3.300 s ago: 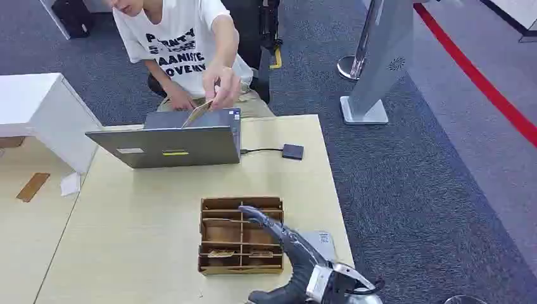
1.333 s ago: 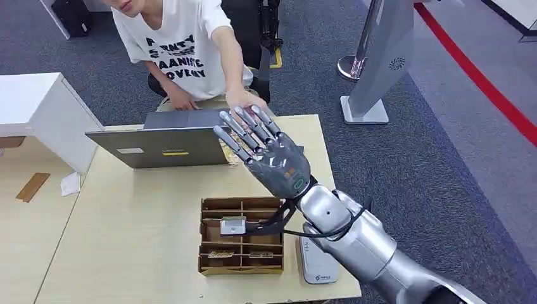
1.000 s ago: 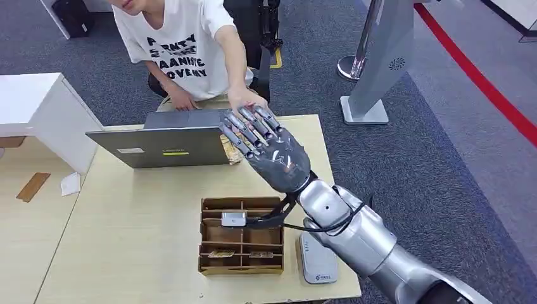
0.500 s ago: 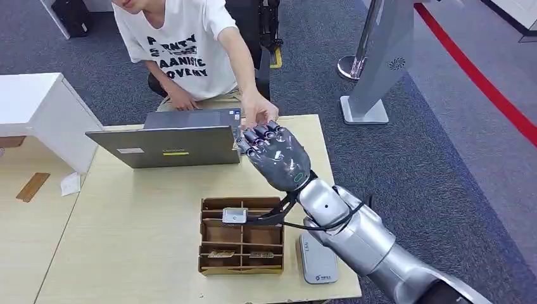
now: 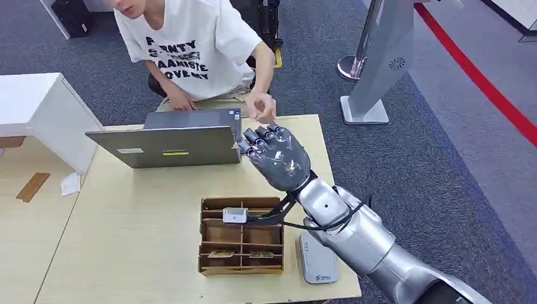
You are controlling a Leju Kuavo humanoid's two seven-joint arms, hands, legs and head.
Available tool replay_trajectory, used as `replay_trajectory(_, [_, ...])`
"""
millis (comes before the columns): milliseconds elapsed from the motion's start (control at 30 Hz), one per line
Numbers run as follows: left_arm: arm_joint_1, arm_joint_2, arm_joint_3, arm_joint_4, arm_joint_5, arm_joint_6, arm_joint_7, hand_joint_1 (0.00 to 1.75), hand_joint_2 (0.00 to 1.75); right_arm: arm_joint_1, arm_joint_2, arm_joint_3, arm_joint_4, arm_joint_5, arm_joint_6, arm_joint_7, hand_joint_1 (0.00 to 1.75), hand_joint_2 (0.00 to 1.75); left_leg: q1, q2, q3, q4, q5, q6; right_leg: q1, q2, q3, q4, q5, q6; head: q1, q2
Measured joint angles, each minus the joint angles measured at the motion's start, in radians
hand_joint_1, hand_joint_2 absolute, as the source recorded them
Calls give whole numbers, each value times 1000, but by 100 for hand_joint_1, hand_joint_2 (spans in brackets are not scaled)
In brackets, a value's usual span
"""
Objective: Pass the card to the sensor for recognition and then transmit it.
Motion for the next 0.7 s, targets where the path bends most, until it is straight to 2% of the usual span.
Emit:
replay_trajectory(233, [0, 0, 0, 0, 3, 1, 0, 0, 0, 6, 2, -2, 1, -41, 0, -11, 175, 175, 0, 0, 0, 0, 0, 0, 0, 0, 0, 0, 0, 0, 0, 0])
replay_trajectory(333, [0, 0, 0, 0, 17, 2, -5, 0, 0, 39, 15, -17, -12, -191, 32, -56, 175, 175, 0, 0, 0, 0, 0, 0, 0, 0, 0, 0, 0, 0, 0, 0])
replay_trajectory(467, [5, 0, 0, 1, 51, 6, -22, 0, 0, 125, 59, -66, -96, -563, 186, -128, 175, 175, 0, 0, 0, 0, 0, 0, 0, 0, -1, 0, 0, 0, 0, 0])
replay_trajectory(500, [6, 0, 0, 2, 56, 7, -25, 0, 0, 143, 68, -77, -114, -615, 207, -135, 175, 175, 0, 0, -1, 0, 0, 0, 0, 0, -1, 0, 0, 0, 0, 0])
replay_trajectory(700, [9, 0, 0, 5, 64, 7, -32, 0, 0, 189, 94, -114, -184, -658, 237, -145, 175, 175, 0, 0, -1, 0, 0, 0, 0, 0, -1, 0, 0, 0, 0, 0])
